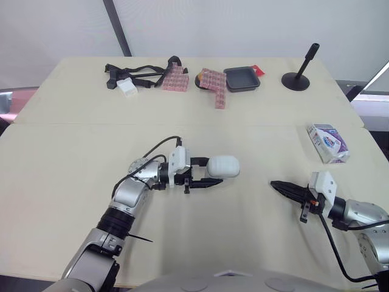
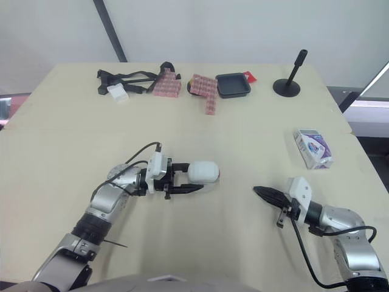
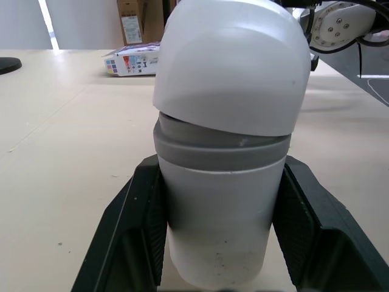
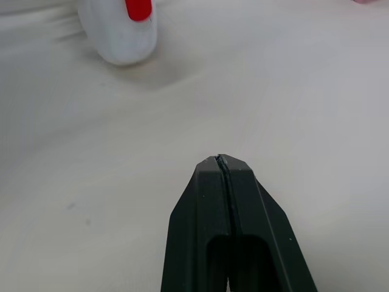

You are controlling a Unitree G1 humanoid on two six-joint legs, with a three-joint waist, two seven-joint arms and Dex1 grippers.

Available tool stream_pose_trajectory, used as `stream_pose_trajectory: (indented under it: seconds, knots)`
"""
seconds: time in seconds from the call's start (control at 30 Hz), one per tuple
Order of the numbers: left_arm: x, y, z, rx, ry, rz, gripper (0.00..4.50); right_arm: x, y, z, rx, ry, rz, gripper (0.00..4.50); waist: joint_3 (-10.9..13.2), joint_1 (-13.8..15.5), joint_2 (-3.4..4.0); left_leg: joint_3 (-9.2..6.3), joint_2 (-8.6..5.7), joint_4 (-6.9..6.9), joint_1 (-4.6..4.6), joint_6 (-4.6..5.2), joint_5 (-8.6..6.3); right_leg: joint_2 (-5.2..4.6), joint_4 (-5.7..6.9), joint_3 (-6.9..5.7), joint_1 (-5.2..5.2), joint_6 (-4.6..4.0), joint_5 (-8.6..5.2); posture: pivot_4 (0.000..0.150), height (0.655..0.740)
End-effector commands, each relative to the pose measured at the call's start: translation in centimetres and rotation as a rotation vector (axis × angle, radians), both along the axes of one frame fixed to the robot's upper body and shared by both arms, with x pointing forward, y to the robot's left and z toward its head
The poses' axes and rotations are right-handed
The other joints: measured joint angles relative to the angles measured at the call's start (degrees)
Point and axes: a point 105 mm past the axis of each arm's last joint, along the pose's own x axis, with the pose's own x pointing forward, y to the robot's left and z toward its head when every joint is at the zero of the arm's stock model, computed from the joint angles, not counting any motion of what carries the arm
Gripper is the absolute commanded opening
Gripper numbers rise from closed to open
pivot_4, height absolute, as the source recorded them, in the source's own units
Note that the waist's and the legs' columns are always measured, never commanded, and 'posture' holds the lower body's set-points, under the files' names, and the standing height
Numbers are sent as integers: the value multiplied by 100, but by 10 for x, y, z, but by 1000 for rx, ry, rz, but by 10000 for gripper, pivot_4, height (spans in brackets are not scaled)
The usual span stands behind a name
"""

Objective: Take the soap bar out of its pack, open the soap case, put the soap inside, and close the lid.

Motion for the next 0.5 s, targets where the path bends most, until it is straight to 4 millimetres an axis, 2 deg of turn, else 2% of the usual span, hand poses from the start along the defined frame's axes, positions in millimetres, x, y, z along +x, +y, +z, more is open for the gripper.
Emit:
stream_pose_trajectory:
  seconds: [0.03,0.13,0.23,0.5]
  knots:
    - [2,4,9,-26,-48,15,18643,4,-10,15,-2,-80,-9,195,0,-7,0,0,0,0,1,1,0,0,0,0,0,0,0,1500,7400]
    - [3,4,9,-21,-56,19,18643,11,-6,33,17,-144,11,195,0,-28,0,0,0,0,1,2,0,0,1,0,0,0,0,1500,7400]
    - [2,3,10,-26,-58,15,18643,19,14,71,60,-242,92,195,0,-75,1,0,-1,0,4,7,3,0,8,1,0,0,0,1500,7400]
    - [1,2,9,-27,-55,10,18643,21,68,129,149,-371,278,195,0,-52,1,-10,-4,0,2,-4,11,-3,3,-10,6,1,0,1500,7400]
